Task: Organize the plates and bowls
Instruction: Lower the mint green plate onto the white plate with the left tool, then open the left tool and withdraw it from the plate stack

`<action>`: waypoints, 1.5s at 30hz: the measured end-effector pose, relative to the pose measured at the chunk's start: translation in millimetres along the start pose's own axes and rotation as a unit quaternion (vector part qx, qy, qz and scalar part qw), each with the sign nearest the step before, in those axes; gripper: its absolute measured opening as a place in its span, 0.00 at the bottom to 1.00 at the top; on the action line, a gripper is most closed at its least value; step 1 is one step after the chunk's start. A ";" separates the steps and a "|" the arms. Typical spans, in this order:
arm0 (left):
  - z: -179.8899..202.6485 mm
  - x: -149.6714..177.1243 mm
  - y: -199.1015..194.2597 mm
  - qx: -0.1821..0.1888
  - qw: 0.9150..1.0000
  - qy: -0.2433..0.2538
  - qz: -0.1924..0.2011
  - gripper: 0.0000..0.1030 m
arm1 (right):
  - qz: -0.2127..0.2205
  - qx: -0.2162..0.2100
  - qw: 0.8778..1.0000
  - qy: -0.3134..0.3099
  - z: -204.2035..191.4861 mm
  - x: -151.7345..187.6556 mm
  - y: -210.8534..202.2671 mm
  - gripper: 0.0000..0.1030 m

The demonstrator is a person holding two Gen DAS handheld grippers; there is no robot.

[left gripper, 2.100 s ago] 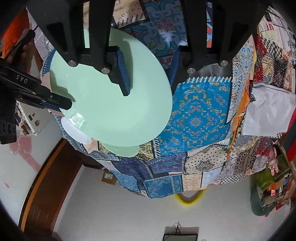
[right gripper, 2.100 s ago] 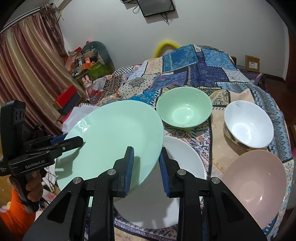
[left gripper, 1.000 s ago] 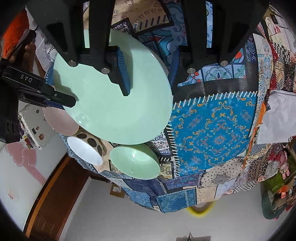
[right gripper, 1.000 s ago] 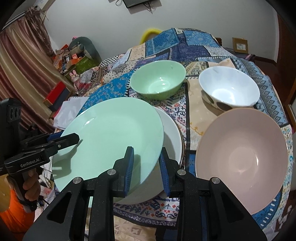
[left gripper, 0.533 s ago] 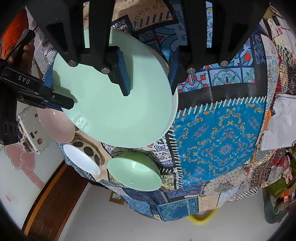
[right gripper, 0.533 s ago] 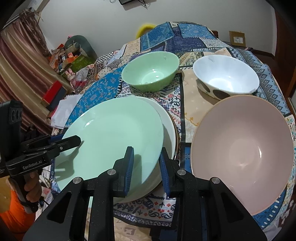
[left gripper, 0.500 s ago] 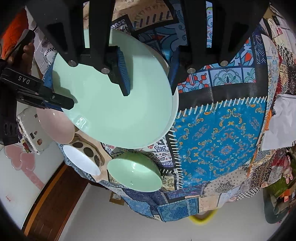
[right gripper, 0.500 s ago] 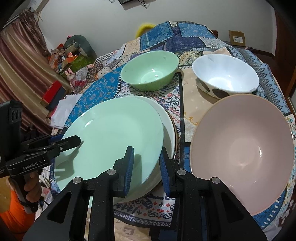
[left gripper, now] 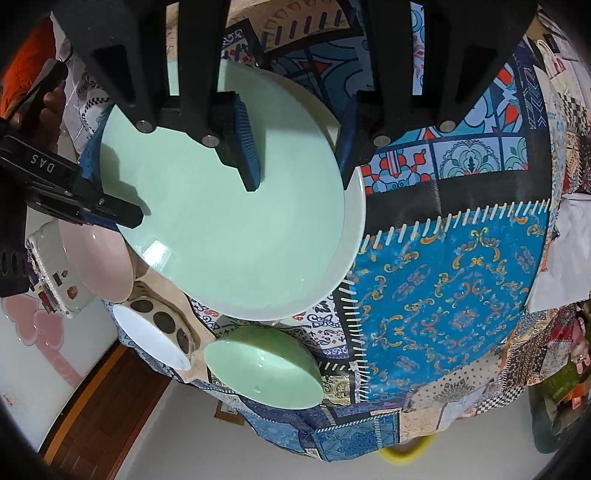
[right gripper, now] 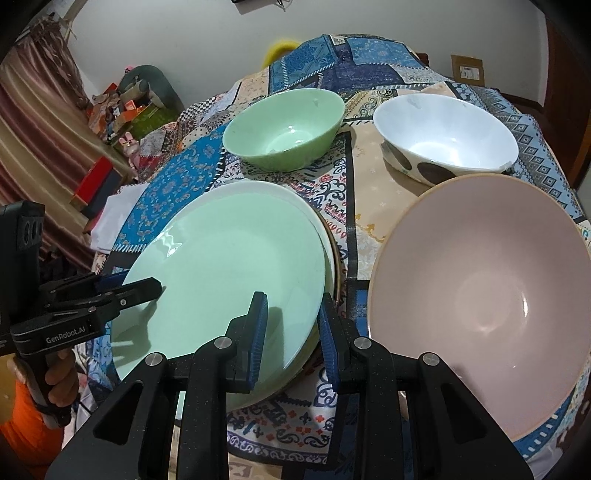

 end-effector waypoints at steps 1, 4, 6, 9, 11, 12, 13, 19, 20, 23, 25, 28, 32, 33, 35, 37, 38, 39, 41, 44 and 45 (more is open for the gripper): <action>0.5 0.4 0.0 0.000 1.000 0.000 0.000 0.39 | 0.000 0.001 1.000 0.000 0.5 -0.4 0.2 0.25; 1.2 -0.2 3.2 0.003 1.000 0.000 -0.003 0.39 | 0.000 0.004 1.000 -0.001 3.4 -1.4 0.7 0.25; 1.5 -0.9 5.2 0.001 1.000 0.001 -0.004 0.39 | 0.002 0.010 1.000 -0.005 4.3 -2.0 0.9 0.26; 2.6 -0.8 8.2 -0.005 1.000 0.006 -0.006 0.39 | -0.001 0.022 1.000 -0.016 4.6 -0.5 4.3 0.27; 2.2 -1.7 8.7 -0.010 1.000 0.007 -0.005 0.39 | -0.005 0.025 1.000 -0.017 5.4 2.1 7.1 0.27; 1.7 -2.1 9.0 -0.011 1.000 0.008 -0.006 0.39 | -0.003 0.026 0.999 -0.019 5.6 1.6 6.8 0.27; 1.0 -2.2 8.8 -0.010 1.000 0.007 -0.006 0.39 | -0.003 0.028 0.999 -0.023 5.4 1.0 6.4 0.27; -4.3 -4.7 5.5 -0.017 1.000 -0.003 -0.002 0.39 | 0.000 0.037 0.999 -0.034 4.7 -0.8 6.6 0.27; -5.0 -5.3 4.1 -0.019 1.000 -0.003 0.000 0.39 | 0.000 0.035 0.999 -0.031 5.3 -1.1 6.3 0.27; -6.9 -7.4 0.0 -0.031 0.999 0.003 0.007 0.39 | 0.003 0.033 0.999 -0.029 4.9 -1.8 4.8 0.27; -7.3 -8.5 -4.3 -0.038 0.999 0.007 0.011 0.39 | 0.012 0.037 0.999 -0.034 3.0 -5.5 -1.1 0.27; -6.3 -11.8 -12.9 -0.048 0.999 0.015 0.021 0.39 | 0.034 0.035 0.998 -0.042 -2.1 -14.1 -15.4 0.29; -5.4 -20.8 -27.0 -0.058 0.997 0.017 0.040 0.48 | 0.060 0.040 0.996 -0.052 -4.5 -25.3 -32.7 0.33; -3.8 -23.7 -31.5 -0.057 0.997 0.015 0.047 0.49 | 0.065 0.039 0.996 -0.052 -4.4 -26.8 -34.9 0.35; 1.1 -28.3 -37.7 -0.057 0.997 0.019 0.056 0.52 | 0.077 0.041 0.995 -0.050 -2.8 -32.1 -42.6 0.37; 9.0 -33.9 -43.8 -0.054 0.996 0.026 0.064 0.54 | 0.088 0.048 0.994 -0.050 -0.4 -37.2 -49.6 0.39; 12.9 -36.2 -46.1 -0.053 0.996 0.028 0.067 0.58 | 0.095 0.052 0.993 -0.049 1.8 -39.7 -54.9 0.42; 17.8 -39.3 -48.6 -0.050 0.996 0.031 0.071 0.60 | 0.101 0.056 0.992 -0.048 3.9 -41.7 -59.1 0.44; 31.0 -45.2 -53.9 -0.040 0.995 0.039 0.081 0.63 | 0.112 0.067 0.990 -0.048 10.5 -44.4 -68.5 0.48; 51.0 -52.7 -57.6 -0.026 0.995 0.051 0.087 0.71 | 0.125 0.086 0.987 -0.053 19.4 -47.8 -78.8 0.51; 59.3 -55.9 -58.3 -0.020 0.994 0.055 0.090 0.74 | 0.129 0.092 0.986 -0.054 23.2 -48.1 -82.6 0.54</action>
Point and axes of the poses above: each gripper's, at about its wrist camera, not at the fingertips, and y roughly the way its jaws point, z to its right, x to its underside, the point moved 9 cm from there along y, roughly the way its jaws point, and after that the axes turned 8 degrees about z, right-handed, at the moved point
